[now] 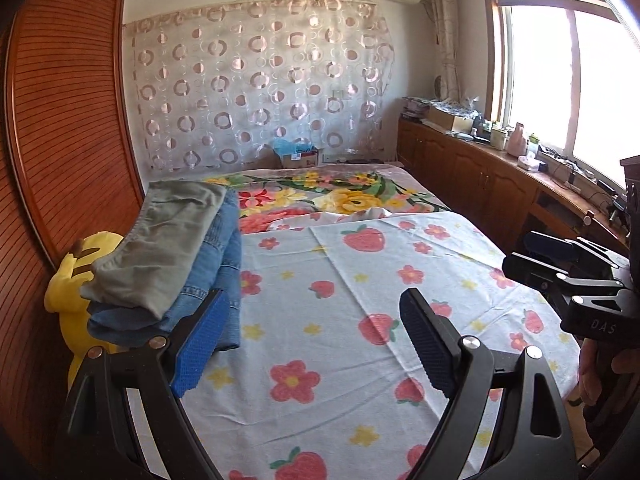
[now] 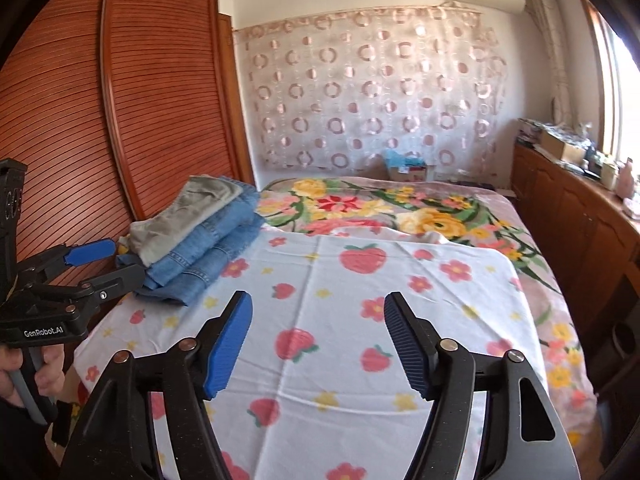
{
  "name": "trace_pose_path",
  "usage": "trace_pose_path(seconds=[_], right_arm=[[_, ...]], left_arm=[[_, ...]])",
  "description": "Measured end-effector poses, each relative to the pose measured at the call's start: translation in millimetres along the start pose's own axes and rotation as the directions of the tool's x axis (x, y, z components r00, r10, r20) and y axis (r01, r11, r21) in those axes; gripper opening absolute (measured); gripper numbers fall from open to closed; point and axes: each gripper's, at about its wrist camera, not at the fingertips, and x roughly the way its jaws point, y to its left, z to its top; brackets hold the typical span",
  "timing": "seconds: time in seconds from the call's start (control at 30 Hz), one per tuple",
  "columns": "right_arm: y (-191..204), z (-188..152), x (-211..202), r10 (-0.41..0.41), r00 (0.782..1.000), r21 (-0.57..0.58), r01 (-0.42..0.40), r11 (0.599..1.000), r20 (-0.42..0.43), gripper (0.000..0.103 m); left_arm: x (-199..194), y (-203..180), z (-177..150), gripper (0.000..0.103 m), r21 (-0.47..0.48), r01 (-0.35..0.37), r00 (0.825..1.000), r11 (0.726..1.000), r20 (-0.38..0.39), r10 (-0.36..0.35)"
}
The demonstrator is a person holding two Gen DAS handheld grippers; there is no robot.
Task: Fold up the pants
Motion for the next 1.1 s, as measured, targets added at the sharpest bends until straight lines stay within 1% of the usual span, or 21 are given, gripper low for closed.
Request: trace_pose_path(seconds=[0.03,0.07,0.17,0.4,0.67,0.83,1.1], right_arm=[[1.8,0.3,-2.7,-0.006,1.0,0.001,0.006,1.0,0.004,0.08],[3.7,0.4,-5.1,-0.012,1.0,0.002,0.012,1.0,0.008,0.082],[10.9,0.5,-8.1,-0.037,0.999,0.011,0.037,0.999,0.006,0.083],[18.6,-0.4,-17.7,-0.075,0.997,0.031,0.075,0.997,0.013,0.083],[37.7,-0.2,-43.0,-0.105,0.992,0.025,0.104,0.994,0.073,0.083],[47.1,-8.6,-52.8,-0.108,0.989,0.023,0.106,0.994,0.1,0.083],[48.3,-17.4,-62.2,-0.114,0.985,0.013,0.114,0.993,0.132,0.083]], left_arm=[[-0.8,-2.6,0.2,0.087,0.001,0.001,1.0,1.0,0.0,-0.001],[-2.4,-6.2,0.9,0.087,0.002,0.006,1.0,1.0,0.002,-0.006],[-6.7,-13.0,1.4,0.087,0.0,0.005,1.0,1.0,0.009,-0.005],[-10.7,-13.2,0.3,0.087,-0.013,-0.009,1.0,1.0,0.006,0.009],[-35.9,-10.0,5.9,0.087,-0.024,-0.022,0.998,0.999,0.054,0.023],[-52.7,-8.5,7.5,0.087,-0.018,-0.028,0.997,0.999,0.078,0.029],[-75.8,-5.2,13.4,0.087,-0.027,-0.036,0.991,0.999,0.13,0.04]])
